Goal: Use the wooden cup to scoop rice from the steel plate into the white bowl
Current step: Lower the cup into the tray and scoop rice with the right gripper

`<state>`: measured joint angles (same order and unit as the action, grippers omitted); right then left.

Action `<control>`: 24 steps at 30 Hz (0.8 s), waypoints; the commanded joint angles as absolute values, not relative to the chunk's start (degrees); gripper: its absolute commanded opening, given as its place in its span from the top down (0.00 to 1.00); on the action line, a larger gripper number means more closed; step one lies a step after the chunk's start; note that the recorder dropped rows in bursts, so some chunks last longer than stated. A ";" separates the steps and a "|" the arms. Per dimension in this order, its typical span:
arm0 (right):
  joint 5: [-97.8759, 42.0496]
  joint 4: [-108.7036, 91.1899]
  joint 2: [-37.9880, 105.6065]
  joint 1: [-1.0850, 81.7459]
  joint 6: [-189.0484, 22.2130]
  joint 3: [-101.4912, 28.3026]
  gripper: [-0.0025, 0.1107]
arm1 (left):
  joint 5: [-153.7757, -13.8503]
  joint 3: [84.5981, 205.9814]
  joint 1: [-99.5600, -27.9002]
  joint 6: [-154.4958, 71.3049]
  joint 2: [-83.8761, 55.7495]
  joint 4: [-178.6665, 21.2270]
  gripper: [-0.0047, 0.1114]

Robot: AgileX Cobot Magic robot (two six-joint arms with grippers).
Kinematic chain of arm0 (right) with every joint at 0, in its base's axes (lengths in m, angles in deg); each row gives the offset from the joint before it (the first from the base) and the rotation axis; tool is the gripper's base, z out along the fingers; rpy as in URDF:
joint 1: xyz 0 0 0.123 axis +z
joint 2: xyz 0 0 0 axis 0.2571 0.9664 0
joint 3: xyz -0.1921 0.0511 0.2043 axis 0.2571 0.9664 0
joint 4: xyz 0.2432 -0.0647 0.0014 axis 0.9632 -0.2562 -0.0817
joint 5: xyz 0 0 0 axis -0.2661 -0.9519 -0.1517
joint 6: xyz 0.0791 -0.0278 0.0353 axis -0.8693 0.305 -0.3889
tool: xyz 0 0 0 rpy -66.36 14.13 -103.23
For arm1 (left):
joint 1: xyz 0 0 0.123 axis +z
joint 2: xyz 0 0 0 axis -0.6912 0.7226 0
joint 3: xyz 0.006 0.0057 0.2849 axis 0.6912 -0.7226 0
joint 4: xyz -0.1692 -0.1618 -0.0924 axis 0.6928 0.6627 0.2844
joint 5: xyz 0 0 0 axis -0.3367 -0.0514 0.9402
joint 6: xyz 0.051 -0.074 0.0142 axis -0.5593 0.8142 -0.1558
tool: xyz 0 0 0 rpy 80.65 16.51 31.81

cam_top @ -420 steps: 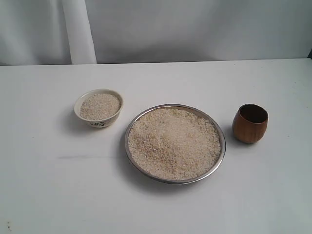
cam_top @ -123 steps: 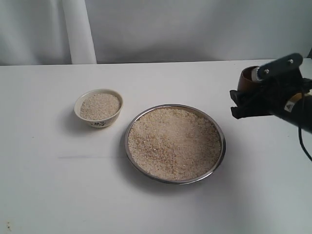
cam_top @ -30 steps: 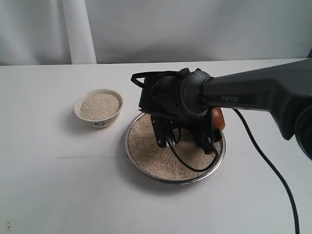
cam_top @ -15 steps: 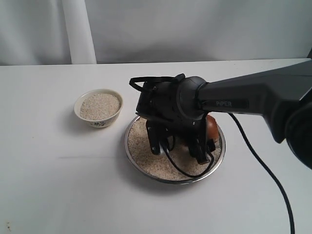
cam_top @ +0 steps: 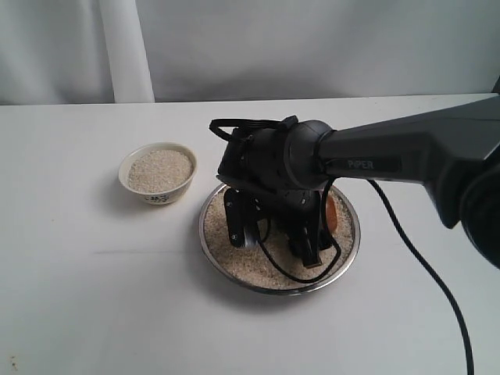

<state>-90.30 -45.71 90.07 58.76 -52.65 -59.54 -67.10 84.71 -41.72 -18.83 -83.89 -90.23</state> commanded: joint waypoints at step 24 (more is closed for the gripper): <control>-69.74 -31.72 88.93 53.55 -55.51 -48.58 0.98 | -67.49 84.60 -41.99 -18.68 -83.88 -89.95 0.96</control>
